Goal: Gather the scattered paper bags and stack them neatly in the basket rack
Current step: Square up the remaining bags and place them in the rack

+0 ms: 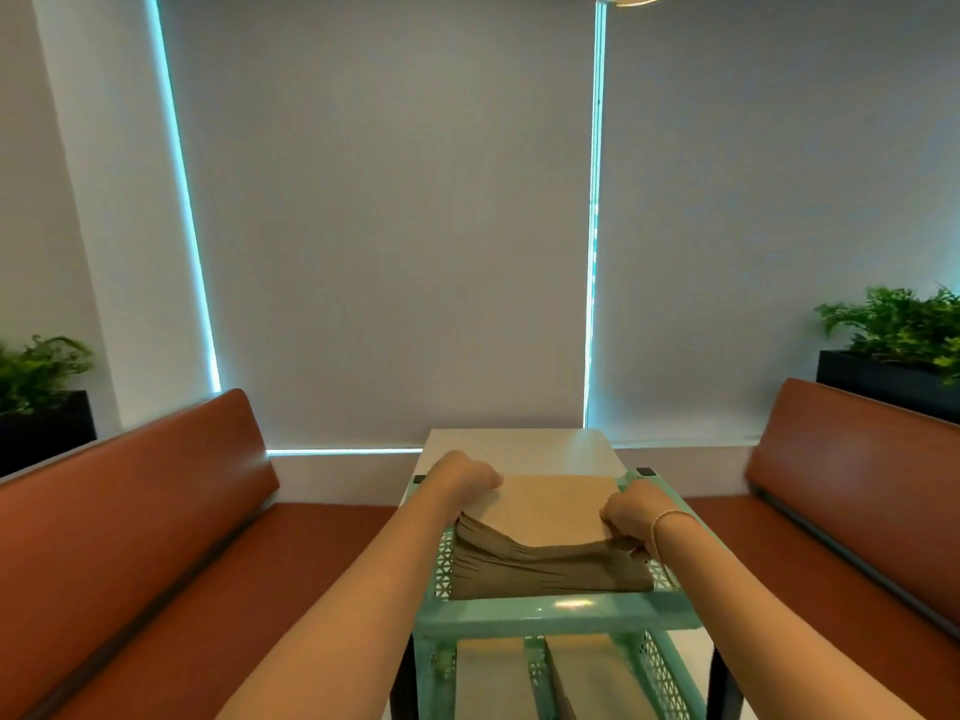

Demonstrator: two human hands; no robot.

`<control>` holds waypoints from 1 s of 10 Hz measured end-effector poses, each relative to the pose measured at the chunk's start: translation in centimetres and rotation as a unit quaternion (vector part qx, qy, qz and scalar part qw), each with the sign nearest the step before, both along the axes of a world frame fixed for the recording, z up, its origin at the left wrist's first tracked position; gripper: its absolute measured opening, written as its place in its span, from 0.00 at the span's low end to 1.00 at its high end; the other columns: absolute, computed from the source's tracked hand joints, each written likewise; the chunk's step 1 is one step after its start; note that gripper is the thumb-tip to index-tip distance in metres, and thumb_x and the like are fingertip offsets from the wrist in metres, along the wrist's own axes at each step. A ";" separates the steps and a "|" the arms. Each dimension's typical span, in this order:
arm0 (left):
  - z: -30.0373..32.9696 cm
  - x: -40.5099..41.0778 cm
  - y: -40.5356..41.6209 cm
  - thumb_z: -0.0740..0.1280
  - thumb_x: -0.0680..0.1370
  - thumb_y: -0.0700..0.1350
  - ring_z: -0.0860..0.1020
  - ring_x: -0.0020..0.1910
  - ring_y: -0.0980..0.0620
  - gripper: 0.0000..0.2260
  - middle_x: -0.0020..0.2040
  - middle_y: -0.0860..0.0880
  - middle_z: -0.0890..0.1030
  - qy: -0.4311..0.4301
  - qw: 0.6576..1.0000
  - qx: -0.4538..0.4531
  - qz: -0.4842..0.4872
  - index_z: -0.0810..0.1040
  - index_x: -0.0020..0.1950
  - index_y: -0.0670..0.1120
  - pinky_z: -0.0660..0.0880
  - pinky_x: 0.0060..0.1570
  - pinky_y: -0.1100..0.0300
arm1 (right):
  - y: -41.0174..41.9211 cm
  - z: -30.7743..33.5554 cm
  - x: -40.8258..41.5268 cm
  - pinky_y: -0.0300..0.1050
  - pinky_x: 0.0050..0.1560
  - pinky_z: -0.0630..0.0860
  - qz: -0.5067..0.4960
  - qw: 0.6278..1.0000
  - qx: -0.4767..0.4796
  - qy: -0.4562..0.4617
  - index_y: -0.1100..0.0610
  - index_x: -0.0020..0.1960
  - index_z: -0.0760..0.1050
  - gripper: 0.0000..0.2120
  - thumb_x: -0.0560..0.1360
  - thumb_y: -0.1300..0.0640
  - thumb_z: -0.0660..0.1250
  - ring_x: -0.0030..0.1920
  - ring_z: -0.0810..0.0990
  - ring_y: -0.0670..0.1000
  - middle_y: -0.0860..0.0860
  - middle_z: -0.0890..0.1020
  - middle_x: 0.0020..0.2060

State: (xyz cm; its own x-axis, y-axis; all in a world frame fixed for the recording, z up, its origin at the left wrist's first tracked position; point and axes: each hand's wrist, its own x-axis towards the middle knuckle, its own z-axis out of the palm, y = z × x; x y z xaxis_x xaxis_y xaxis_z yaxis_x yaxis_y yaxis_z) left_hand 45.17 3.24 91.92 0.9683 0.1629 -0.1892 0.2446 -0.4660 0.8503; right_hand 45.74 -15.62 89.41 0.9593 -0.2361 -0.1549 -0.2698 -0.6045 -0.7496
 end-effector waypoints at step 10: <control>-3.6 1.4 0.3 0.68 0.75 0.40 0.75 0.34 0.48 0.06 0.38 0.44 0.77 0.126 0.977 -0.160 -0.060 0.72 0.43 0.40 0.74 0.33 0.60 | 0.8 -1.8 -0.7 0.36 0.35 0.63 0.146 0.968 -0.200 0.050 0.51 0.35 0.66 0.13 0.79 0.58 0.58 0.31 0.65 0.45 0.49 0.67 0.31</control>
State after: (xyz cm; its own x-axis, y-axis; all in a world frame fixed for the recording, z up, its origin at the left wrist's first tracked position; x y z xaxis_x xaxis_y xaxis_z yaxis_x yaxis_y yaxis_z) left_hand 46.62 3.58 88.33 0.8932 -0.0547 -0.4464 0.4246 -0.2244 0.8771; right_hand 44.99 -14.85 87.57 0.9793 -0.0182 -0.2016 -0.1030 -0.9023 -0.4185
